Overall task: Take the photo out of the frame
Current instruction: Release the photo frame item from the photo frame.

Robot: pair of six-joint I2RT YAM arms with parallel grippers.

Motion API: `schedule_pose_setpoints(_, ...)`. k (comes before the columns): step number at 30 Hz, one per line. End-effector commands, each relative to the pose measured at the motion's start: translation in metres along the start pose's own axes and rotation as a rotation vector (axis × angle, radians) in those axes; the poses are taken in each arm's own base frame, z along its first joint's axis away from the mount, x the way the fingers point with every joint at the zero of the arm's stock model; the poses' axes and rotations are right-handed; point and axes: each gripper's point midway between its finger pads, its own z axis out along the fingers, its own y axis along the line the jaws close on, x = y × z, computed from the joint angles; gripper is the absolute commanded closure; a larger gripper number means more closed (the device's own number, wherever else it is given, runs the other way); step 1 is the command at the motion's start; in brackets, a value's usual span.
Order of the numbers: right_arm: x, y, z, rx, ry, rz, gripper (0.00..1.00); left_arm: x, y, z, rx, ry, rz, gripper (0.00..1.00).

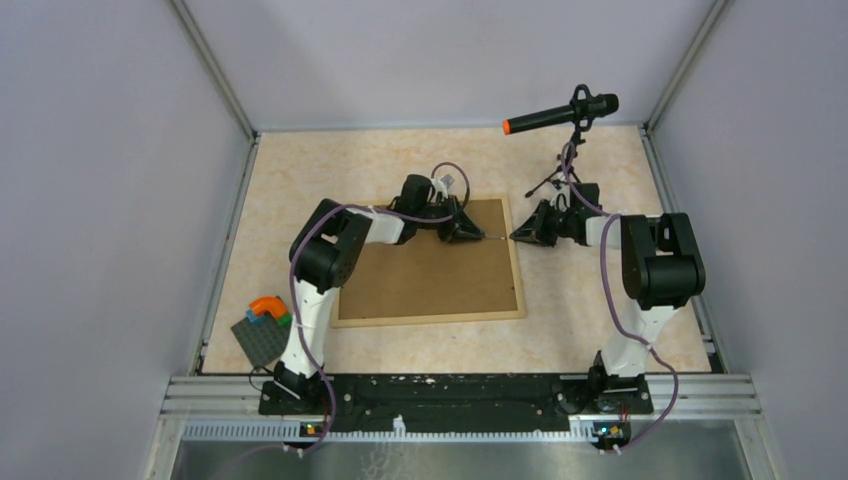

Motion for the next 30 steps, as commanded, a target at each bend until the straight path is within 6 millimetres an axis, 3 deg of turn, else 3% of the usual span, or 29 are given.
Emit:
schedule_pose_setpoints(1,0.050,-0.035,0.002,0.137,0.119,0.057,1.00,0.019,0.029,0.009,-0.073,0.046,-0.064,1.00)
schedule_pose_setpoints(10,0.054,-0.033,0.000,0.133,0.123,0.053,1.00,0.013,0.030,0.016,-0.077,0.019,-0.067,1.00)
schedule_pose_setpoints(20,0.059,-0.029,0.005,0.130,0.133,0.050,1.00,0.035,0.025,0.032,-0.071,0.093,-0.050,1.00)
schedule_pose_setpoints(30,0.056,-0.026,0.010,0.132,0.124,0.063,1.00,0.038,-0.005,0.043,-0.131,0.106,0.112,1.00)
